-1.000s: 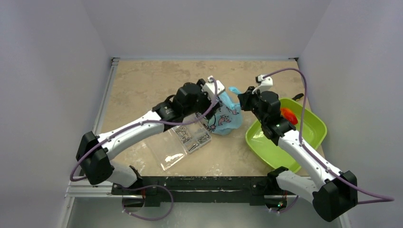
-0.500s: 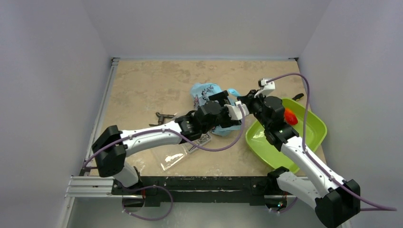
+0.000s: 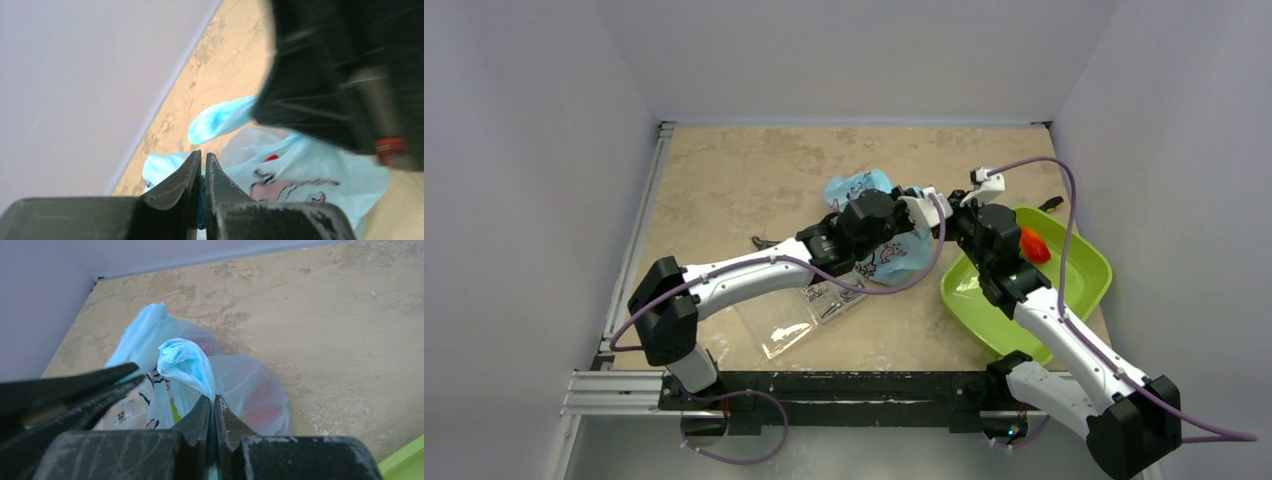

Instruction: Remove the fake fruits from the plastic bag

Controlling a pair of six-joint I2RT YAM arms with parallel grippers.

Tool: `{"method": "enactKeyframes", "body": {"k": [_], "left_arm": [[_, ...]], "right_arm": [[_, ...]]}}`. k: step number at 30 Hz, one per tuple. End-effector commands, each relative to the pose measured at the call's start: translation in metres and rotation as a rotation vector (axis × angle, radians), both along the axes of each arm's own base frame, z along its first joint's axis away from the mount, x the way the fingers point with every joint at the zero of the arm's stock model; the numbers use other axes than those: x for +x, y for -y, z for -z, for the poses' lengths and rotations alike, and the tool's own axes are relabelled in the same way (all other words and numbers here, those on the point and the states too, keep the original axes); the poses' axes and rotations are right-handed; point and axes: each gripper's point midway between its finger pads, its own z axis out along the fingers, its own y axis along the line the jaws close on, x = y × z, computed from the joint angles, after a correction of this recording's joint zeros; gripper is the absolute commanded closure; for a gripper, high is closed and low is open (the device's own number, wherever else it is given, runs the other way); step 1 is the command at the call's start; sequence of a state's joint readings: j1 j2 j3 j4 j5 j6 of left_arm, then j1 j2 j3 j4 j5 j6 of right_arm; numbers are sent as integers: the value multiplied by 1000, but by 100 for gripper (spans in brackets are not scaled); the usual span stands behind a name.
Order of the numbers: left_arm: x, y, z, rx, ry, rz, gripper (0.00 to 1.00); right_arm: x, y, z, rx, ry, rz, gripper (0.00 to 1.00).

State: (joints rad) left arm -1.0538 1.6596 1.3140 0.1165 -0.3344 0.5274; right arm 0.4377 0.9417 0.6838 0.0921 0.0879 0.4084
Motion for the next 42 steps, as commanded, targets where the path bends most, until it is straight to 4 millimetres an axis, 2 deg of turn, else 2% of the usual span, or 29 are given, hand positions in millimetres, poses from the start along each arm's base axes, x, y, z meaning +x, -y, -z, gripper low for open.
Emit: {"method": "enactKeyframes", "body": {"k": [1,4,5,6,10,13,16,19,21,22,24,26,28,29,30,31,33,37,38,40,42], "left_arm": [[17,-37,-69,-206,-29,-55,94],[12,-41,-70,-236,-87,-7,92],[12,-40,-67,-236,-103,3,93],[13,-40,-67,-245,-115,9,100],[16,-41,-60,-252,-188,26,100],[36,-53,-73,-315,-210,-84,100],[71,-86,-98,-390,-224,-353,100],[98,-121,-124,-470,-243,-576,100],[108,-138,-146,-538,-264,-637,100],[111,-147,-164,-584,-254,-647,100],[118,-163,-178,-630,-240,-670,100],[124,-178,-186,-669,-239,-687,100],[128,-194,-188,-698,-258,-706,100],[130,-204,-188,-707,-270,-715,100],[130,-210,-185,-714,-293,-717,100],[128,-213,-182,-720,-320,-713,100],[119,-211,-173,-724,-385,-677,100],[87,-178,-144,-750,-623,-531,100],[77,-171,-134,-774,-678,-502,100],[61,-151,-121,-842,-793,-412,100],[47,-135,-107,-898,-904,-358,100]], "right_arm": [[11,12,-16,21,16,95,100],[13,11,-20,22,20,91,100],[13,10,-24,30,32,89,100],[13,10,-28,40,44,86,100],[15,5,-46,61,76,72,100],[23,4,-50,49,80,80,100],[38,13,-63,17,97,149,100],[61,25,-80,-6,111,237,100],[80,35,-92,-17,122,293,100],[90,42,-101,-18,135,318,100],[112,60,-112,-19,147,373,100],[136,78,-125,-24,170,414,100],[166,97,-128,-52,166,452,100],[177,103,-134,-73,177,464,100],[188,105,-151,-86,207,459,100],[198,106,-153,-117,206,452,100],[215,104,-160,-162,210,438,100],[244,83,-140,-210,138,322,100],[247,76,-133,-209,120,287,100],[250,77,-116,-219,64,285,100],[244,72,-99,-202,1,268,93]]}}
